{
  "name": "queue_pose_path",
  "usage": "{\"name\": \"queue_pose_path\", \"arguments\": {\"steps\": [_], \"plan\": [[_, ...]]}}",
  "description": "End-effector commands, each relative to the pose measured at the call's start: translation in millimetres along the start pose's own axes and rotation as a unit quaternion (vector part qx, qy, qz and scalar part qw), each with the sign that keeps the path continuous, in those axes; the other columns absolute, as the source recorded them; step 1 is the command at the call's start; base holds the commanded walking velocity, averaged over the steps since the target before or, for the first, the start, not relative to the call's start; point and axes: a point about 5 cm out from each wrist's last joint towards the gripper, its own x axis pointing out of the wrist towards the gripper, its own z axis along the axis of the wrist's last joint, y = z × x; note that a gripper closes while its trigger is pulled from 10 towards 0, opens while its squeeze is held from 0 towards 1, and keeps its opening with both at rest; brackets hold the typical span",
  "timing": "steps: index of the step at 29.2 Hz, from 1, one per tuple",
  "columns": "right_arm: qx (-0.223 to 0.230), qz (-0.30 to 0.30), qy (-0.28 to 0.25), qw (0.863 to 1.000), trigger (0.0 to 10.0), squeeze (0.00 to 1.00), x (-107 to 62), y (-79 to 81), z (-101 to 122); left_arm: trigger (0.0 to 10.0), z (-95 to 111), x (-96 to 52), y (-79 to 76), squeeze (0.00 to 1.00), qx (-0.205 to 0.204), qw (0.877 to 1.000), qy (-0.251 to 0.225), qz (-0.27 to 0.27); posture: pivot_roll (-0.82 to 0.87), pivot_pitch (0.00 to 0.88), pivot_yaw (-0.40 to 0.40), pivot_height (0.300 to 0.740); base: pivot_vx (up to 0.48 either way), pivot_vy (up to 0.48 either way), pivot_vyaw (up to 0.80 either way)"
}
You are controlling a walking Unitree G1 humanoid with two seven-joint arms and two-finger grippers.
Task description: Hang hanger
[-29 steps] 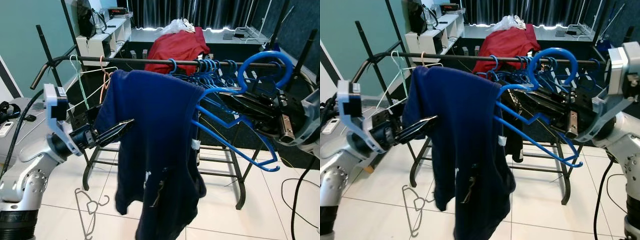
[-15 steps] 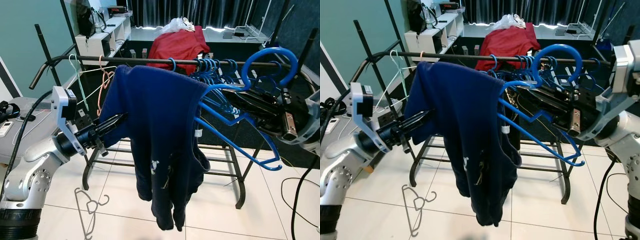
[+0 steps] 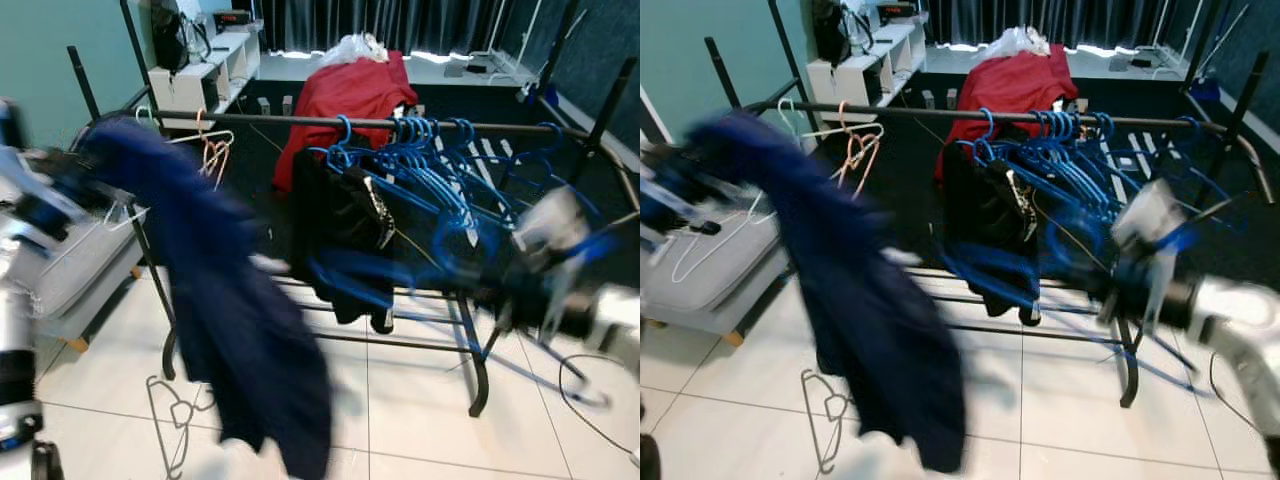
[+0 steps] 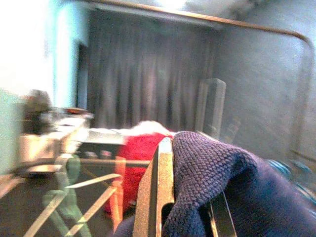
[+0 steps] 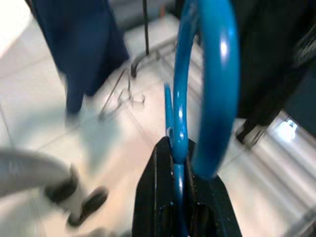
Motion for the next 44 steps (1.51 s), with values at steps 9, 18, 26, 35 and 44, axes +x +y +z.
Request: {"name": "queue_pose_path", "arguments": {"steps": [9, 18, 26, 35, 44], "plan": [[0.102, -0.148, -0.068, 0.981, 10.0, 0.00, 31.1, -7.7, -34.9, 10.0, -134.5, -98.2, -15.5, 0.00, 0.073, 0.942, 0.328, 0.006, -0.06, 0.010, 0.021, 0.740, 0.000, 0.000, 0.00], [0.213, -0.243, -0.068, 0.944, 10.0, 0.00, 46.0, 18.9, -95.5, 10.0, -183.9, -188.6, -60.5, 0.00, -0.012, 0.901, 0.431, 0.043, -0.02, 0.013, 0.021, 0.740, 0.000, 0.000, 0.18], [0.239, -0.262, -0.040, 0.934, 10.0, 0.00, 57.5, 49.6, -134.0, 10.0, -202.1, -230.0, -90.0, 0.00, -0.037, 0.900, 0.419, 0.115, 0.01, 0.022, 0.021, 0.740, 0.000, 0.000, 0.79], [0.253, -0.261, -0.037, 0.931, 10.0, 0.00, 56.8, 49.3, -153.9, 10.0, -203.7, -237.3, -84.3, 0.00, -0.038, 0.900, 0.404, 0.161, 0.04, 0.043, -0.001, 0.740, 0.000, 0.000, 0.77], [0.255, -0.268, -0.027, 0.929, 10.0, 0.00, 51.5, 44.8, -168.0, 10.0, -208.5, -245.1, -65.8, 0.00, -0.029, 0.894, 0.399, 0.200, 0.04, 0.038, -0.004, 0.740, 0.000, 0.000, 0.77]]}}
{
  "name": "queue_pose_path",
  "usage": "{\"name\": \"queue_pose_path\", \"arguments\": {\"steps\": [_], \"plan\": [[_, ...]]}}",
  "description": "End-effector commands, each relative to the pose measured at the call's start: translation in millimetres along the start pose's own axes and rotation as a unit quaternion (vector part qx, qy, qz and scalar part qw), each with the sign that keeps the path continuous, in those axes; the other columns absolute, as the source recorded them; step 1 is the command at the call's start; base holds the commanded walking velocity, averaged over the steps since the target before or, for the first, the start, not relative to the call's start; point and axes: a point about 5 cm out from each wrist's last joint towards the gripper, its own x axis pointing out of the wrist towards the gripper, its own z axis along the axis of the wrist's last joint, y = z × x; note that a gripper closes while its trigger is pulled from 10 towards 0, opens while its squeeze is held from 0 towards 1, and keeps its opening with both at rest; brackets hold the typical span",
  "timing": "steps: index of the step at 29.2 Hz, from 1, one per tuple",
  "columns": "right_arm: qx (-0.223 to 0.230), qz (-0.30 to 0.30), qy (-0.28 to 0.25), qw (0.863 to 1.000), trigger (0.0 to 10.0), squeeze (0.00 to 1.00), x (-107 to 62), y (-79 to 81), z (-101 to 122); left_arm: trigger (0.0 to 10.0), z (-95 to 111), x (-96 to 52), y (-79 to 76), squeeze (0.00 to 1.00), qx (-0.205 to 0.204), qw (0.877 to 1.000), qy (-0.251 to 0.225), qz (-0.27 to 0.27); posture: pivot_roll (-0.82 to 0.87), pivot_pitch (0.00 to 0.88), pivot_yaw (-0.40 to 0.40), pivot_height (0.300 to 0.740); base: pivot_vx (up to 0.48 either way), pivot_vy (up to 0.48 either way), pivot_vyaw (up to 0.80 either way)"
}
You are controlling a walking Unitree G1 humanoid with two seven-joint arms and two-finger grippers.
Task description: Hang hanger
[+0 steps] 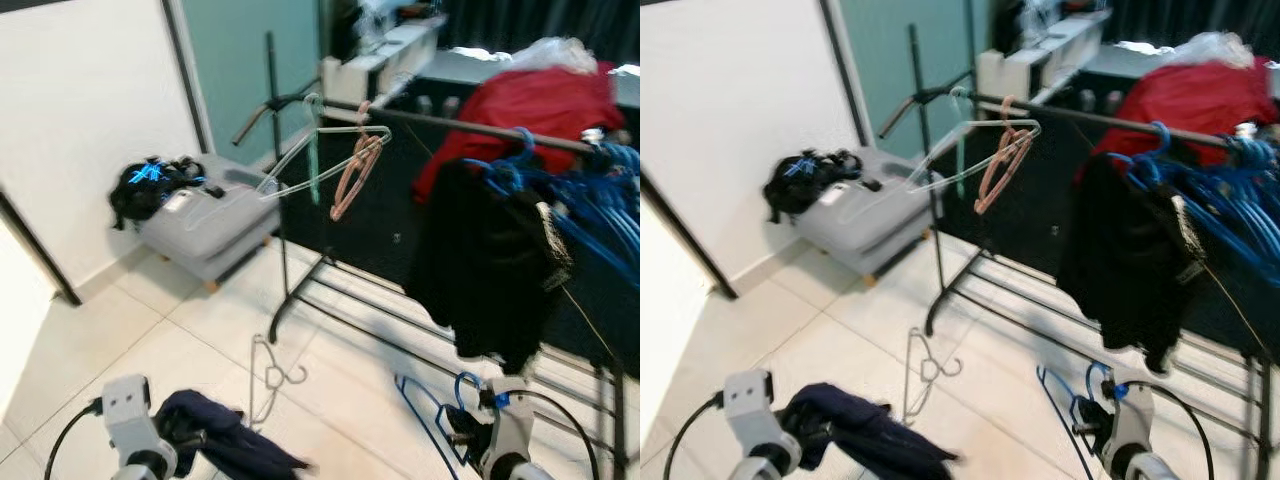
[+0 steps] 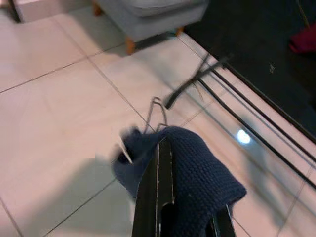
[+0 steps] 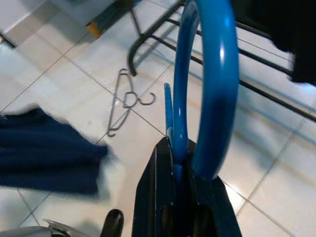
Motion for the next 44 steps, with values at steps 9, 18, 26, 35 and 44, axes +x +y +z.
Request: {"name": "queue_pose_path", "arguments": {"steps": [9, 18, 26, 35, 44], "plan": [[-0.004, 0.002, -0.002, 1.000, 10.0, 0.00, 4.1, -3.1, -6.0, 10.0, -8.3, 11.8, 24.2, 0.00, -0.013, 0.999, 0.020, 0.025, 0.06, 0.029, -0.017, 0.740, 0.000, 0.000, 0.77], [-0.005, 0.007, -0.005, 1.000, 10.0, 0.00, 9.8, -0.8, -7.4, 10.0, -13.8, 14.5, 25.7, 0.00, -0.012, 0.999, 0.033, 0.016, 0.06, 0.027, -0.023, 0.740, 0.000, 0.000, 0.77], [-0.005, 0.007, -0.007, 1.000, 10.0, 0.00, 12.4, 0.7, -6.9, 10.0, -12.9, 17.2, 22.3, 0.00, -0.009, 1.000, 0.029, 0.008, 0.04, 0.030, -0.009, 0.740, 0.000, 0.000, 0.77], [-0.006, 0.009, -0.010, 1.000, 10.0, 0.00, 17.3, 5.0, -5.3, 10.0, -12.9, 21.8, 20.3, 0.00, -0.006, 0.999, 0.033, 0.005, 0.04, 0.029, -0.005, 0.740, 0.000, 0.000, 0.77], [-0.006, 0.008, -0.013, 1.000, 10.0, 0.00, 17.6, 5.3, -6.6, 10.0, -24.4, 1.0, 43.7, 0.00, 0.195, 0.977, 0.066, 0.054, 0.03, 0.018, 0.003, 0.740, 0.000, 0.000, 0.77]]}}
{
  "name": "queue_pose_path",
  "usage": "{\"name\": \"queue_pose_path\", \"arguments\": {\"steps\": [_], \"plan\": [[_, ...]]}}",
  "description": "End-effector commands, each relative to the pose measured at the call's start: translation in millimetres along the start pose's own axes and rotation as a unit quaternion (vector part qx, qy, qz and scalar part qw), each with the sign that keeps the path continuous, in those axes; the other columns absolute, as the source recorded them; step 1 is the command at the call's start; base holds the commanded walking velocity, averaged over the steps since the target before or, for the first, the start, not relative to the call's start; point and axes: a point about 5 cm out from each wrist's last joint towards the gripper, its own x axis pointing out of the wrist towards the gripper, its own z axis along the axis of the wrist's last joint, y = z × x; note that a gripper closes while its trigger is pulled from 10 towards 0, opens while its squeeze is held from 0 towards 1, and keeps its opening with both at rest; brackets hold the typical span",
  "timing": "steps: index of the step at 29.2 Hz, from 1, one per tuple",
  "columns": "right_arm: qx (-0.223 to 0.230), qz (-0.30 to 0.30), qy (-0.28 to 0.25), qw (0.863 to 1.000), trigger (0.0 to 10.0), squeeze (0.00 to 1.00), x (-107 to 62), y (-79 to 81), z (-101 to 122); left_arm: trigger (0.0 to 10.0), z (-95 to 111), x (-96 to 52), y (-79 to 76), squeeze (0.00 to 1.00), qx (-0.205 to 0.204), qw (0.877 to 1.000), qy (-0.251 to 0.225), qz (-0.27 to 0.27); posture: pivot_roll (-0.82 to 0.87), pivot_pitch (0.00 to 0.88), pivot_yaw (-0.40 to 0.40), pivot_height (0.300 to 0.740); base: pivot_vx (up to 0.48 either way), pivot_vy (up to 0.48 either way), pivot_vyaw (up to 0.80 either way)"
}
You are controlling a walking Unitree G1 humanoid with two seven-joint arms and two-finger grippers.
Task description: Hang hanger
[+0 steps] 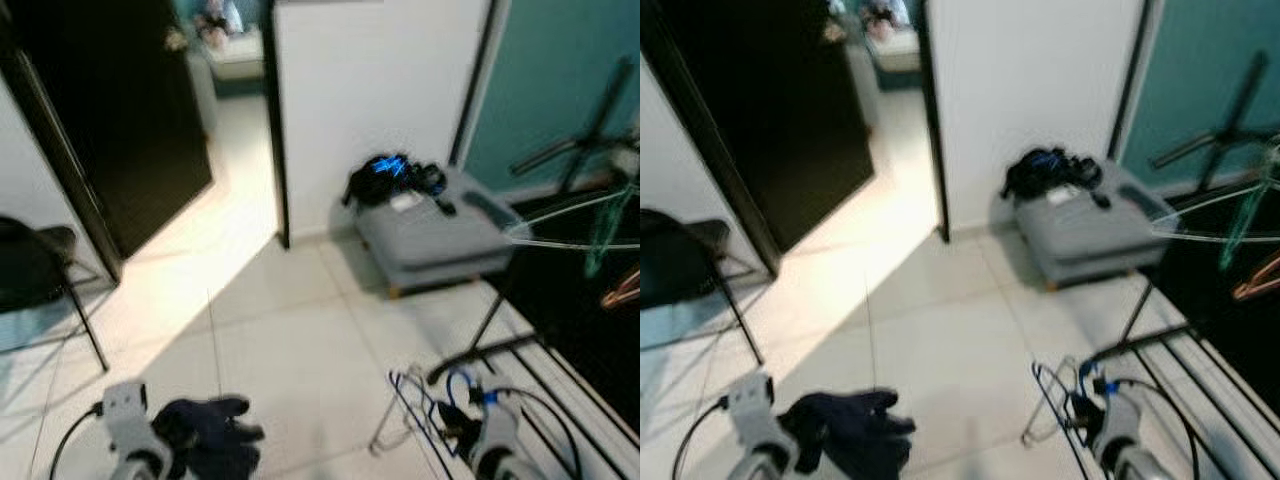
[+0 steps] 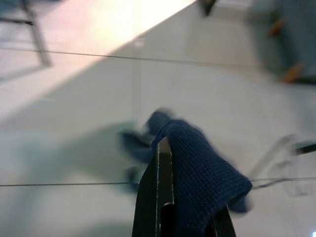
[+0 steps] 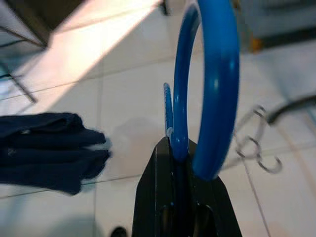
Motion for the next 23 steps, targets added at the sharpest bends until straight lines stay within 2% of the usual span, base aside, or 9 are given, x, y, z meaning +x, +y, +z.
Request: {"name": "queue_pose_path", "arguments": {"steps": [1, 2, 3, 4, 6, 9, 11, 13, 23], "plan": [[-0.001, -0.005, 0.008, 1.000, 10.0, 0.00, -3.7, -2.4, -5.4, 10.0, -10.8, -13.1, 10.3, 0.00, 0.159, 0.987, 0.011, 0.020, 0.03, 0.020, 0.002, 0.740, 0.000, 0.000, 0.77], [-0.001, -0.005, 0.008, 1.000, 10.0, 0.00, -3.7, -2.7, -5.3, 10.0, -13.6, -17.1, 11.7, 0.00, 0.221, 0.975, 0.010, 0.018, 0.04, 0.019, -0.001, 0.740, 0.000, 0.000, 0.77], [-0.001, -0.005, 0.008, 1.000, 10.0, 0.00, -3.7, -2.7, -5.3, 10.0, -13.6, -17.1, 11.7, 0.00, 0.221, 0.975, 0.010, 0.018, 0.04, 0.019, -0.001, 0.740, 0.000, 0.000, 0.77], [-0.001, -0.004, 0.008, 1.000, 10.0, 0.00, -3.6, -3.1, -5.0, 10.0, -23.9, -24.5, 15.0, 0.00, 0.266, 0.963, 0.030, 0.020, 0.04, 0.021, -0.005, 0.740, 0.000, 0.000, 0.77], [-0.001, -0.004, 0.008, 1.000, 10.0, 0.00, -3.5, -3.2, -4.8, 10.0, -27.4, -27.0, 15.7, 0.00, 0.248, 0.968, 0.036, 0.022, 0.04, 0.021, -0.005, 0.740, 0.000, 0.000, 0.77], [-0.001, -0.004, 0.008, 1.000, 10.0, 0.00, -3.2, -3.4, -4.4, 10.0, -31.3, -29.2, 19.9, 0.00, 0.277, 0.959, 0.049, 0.039, 0.03, 0.022, -0.008, 0.740, 0.000, 0.000, 0.77], [-0.001, -0.005, 0.008, 1.000, 10.0, 0.00, -2.8, -4.0, -3.7, 10.0, -36.0, -29.9, 28.1, 0.00, 0.357, 0.928, 0.078, 0.070, 0.03, 0.022, -0.007, 0.740, 0.000, 0.000, 0.77], [0.000, -0.006, 0.007, 1.000, 10.0, 0.00, -2.6, -4.3, -3.6, 10.0, -35.3, -29.4, 29.7, 0.00, 0.376, 0.920, 0.077, 0.079, 0.03, 0.022, -0.007, 0.740, 0.000, 0.000, 0.77], [0.000, -0.009, 0.006, 1.000, 10.0, 0.00, -0.7, -4.2, -2.3, 10.0, -32.2, -26.1, 25.1, 0.00, 0.389, 0.916, 0.060, 0.081, 0.04, 0.028, -0.006, 0.740, 0.000, 0.000, 0.77]]}}
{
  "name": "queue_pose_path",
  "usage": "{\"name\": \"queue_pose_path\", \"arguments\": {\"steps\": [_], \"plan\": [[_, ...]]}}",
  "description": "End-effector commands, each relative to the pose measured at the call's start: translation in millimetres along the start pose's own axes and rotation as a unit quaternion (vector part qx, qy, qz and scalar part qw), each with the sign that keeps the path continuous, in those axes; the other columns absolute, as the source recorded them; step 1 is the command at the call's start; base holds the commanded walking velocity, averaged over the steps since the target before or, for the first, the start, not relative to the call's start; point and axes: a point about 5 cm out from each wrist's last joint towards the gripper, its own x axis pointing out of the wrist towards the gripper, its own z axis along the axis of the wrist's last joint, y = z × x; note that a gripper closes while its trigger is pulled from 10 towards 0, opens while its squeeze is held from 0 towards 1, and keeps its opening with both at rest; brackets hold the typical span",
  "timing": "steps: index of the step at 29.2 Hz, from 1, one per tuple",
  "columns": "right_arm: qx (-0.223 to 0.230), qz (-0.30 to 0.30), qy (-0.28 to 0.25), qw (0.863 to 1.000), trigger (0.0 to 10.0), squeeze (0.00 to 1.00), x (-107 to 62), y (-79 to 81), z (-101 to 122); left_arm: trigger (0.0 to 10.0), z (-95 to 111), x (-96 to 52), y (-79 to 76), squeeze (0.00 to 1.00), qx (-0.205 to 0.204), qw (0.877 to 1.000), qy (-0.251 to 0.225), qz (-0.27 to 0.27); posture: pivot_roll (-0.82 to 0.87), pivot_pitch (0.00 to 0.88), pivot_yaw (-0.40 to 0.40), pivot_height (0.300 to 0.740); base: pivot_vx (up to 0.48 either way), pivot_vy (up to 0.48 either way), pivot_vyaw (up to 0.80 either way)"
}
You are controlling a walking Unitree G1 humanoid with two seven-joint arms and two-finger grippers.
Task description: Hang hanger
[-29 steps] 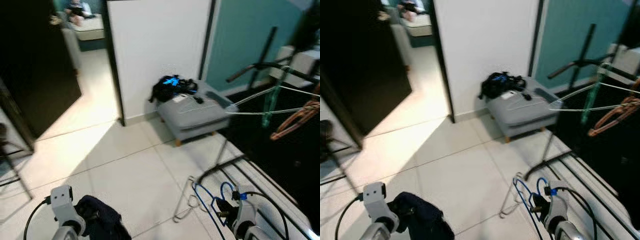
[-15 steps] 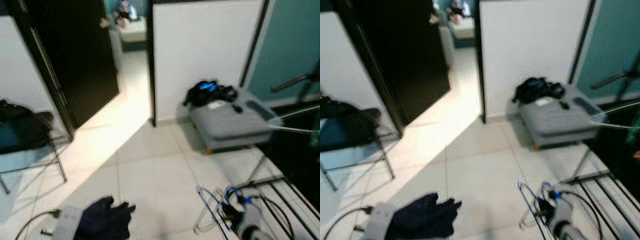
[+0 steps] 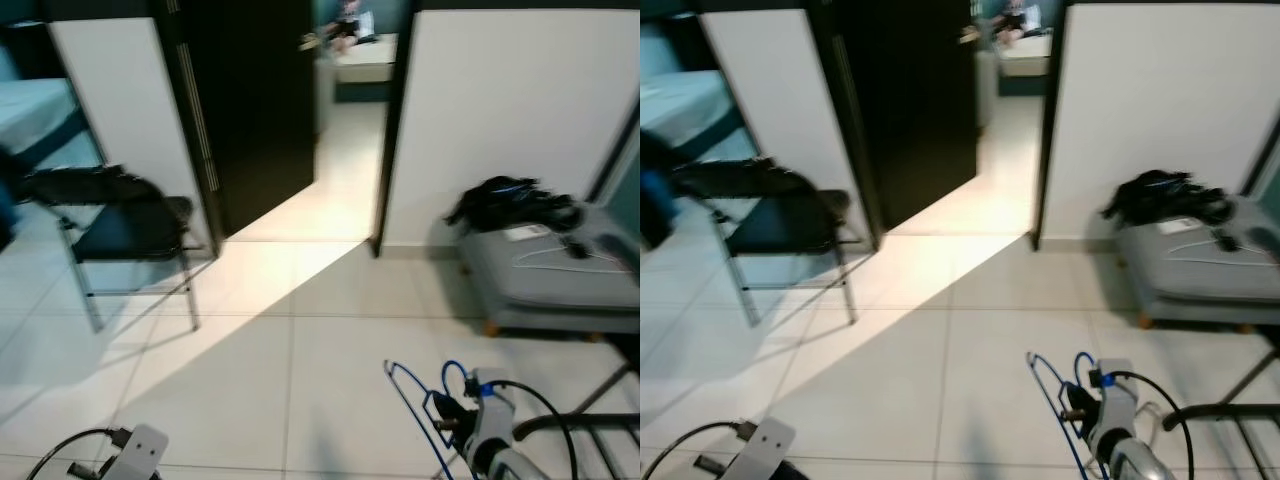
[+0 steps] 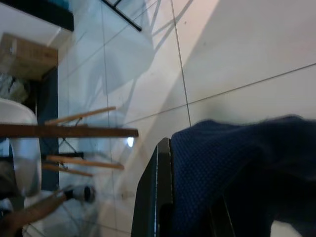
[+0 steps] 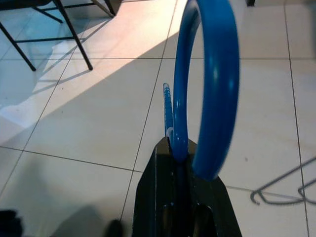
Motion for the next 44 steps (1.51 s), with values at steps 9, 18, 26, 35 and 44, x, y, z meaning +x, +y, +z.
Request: {"name": "queue_pose_path", "arguments": {"steps": [9, 18, 26, 35, 44], "plan": [[-0.003, 0.010, -0.010, 1.000, 10.0, 0.00, 18.2, 21.6, 9.9, 10.0, 5.3, 2.3, 1.4, 0.00, 0.028, 0.999, -0.018, 0.023, 0.05, 0.031, 0.008, 0.740, 0.000, 0.000, 0.77], [-0.002, 0.007, -0.003, 1.000, 10.0, 0.00, 30.0, 28.2, 18.2, 10.0, 15.7, 5.2, -0.8, 0.00, 0.032, 0.998, -0.037, 0.035, 0.09, 0.009, -0.057, 0.740, 0.000, 0.000, 0.77], [-0.002, 0.008, 0.006, 1.000, 10.0, 0.00, 47.7, 42.4, 35.0, 10.0, 29.8, 8.6, -6.2, 0.00, 0.030, 0.997, -0.057, 0.042, 0.04, 0.001, -0.075, 0.740, 0.000, 0.000, 0.77], [0.017, 0.000, -0.024, 1.000, 10.0, 0.00, 55.0, 56.0, 45.0, 10.0, 42.7, 6.0, -2.6, 0.00, 0.021, 0.994, -0.095, 0.058, 0.06, 0.017, -0.100, 0.740, 0.000, 0.000, 0.68], [0.022, -0.003, -0.039, 0.999, 10.0, 0.00, 37.1, 32.6, 36.2, 10.0, 53.7, -1.1, -1.2, 0.00, 0.015, 0.991, -0.116, 0.067, 0.05, 0.017, -0.097, 0.740, 0.000, 0.000, 0.00]]}}
